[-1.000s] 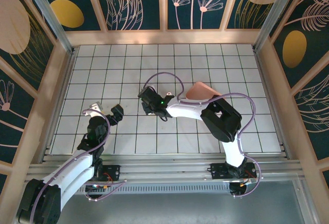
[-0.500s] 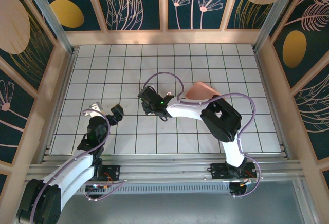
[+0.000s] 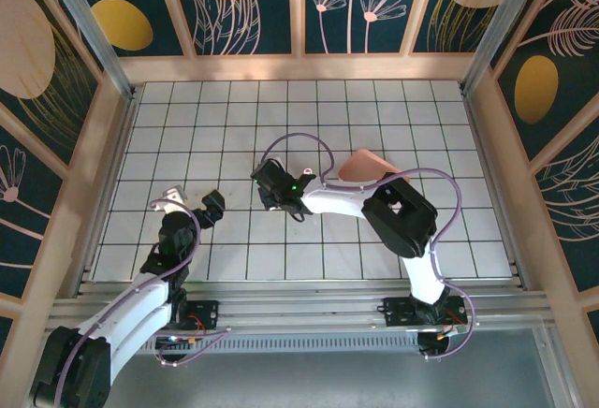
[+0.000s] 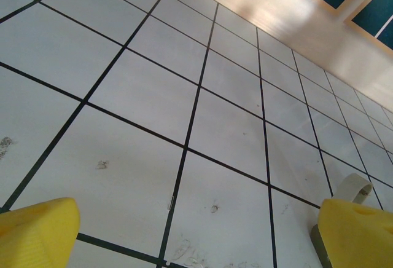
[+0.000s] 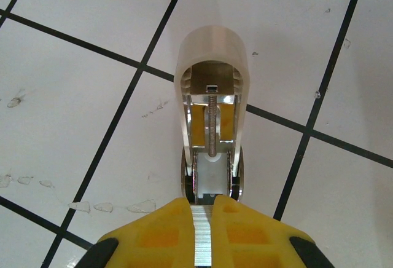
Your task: Load the staples into the stapler
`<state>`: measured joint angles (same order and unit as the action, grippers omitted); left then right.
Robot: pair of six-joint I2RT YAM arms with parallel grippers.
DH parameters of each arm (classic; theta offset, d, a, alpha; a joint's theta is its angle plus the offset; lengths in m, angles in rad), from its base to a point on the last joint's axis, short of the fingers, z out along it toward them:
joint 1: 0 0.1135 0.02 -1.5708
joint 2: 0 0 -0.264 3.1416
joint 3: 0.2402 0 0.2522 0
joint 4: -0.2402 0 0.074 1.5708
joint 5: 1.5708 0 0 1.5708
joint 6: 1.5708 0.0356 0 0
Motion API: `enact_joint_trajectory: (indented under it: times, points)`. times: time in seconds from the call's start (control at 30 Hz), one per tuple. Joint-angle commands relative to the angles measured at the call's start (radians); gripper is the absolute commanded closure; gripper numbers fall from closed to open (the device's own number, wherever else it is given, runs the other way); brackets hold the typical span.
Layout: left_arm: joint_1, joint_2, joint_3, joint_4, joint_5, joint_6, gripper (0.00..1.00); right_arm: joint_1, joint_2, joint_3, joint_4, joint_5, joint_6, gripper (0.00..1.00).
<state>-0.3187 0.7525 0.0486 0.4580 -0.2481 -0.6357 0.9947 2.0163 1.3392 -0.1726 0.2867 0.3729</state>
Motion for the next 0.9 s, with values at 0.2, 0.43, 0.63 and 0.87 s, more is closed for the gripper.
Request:
enact_joint_trajectory:
  times: [0.2,0.43,0.63,0.87]
  points:
    - [0.005,-0.009,0.02,-0.022,-0.02,0.019,0.01,-0.006,0.022,-0.008,0.005,0.008,0.006,0.91]
    - [0.005,-0.011,0.02,-0.022,-0.02,0.019,0.01,-0.007,0.018,-0.011,0.003,0.012,0.004,0.91]
    - [0.006,-0.013,0.02,-0.022,-0.02,0.019,0.01,-0.008,0.019,-0.017,-0.001,0.014,0.008,0.91]
    - [0.005,-0.012,0.02,-0.021,-0.02,0.018,0.01,-0.008,0.017,-0.019,-0.004,0.017,0.009,0.91]
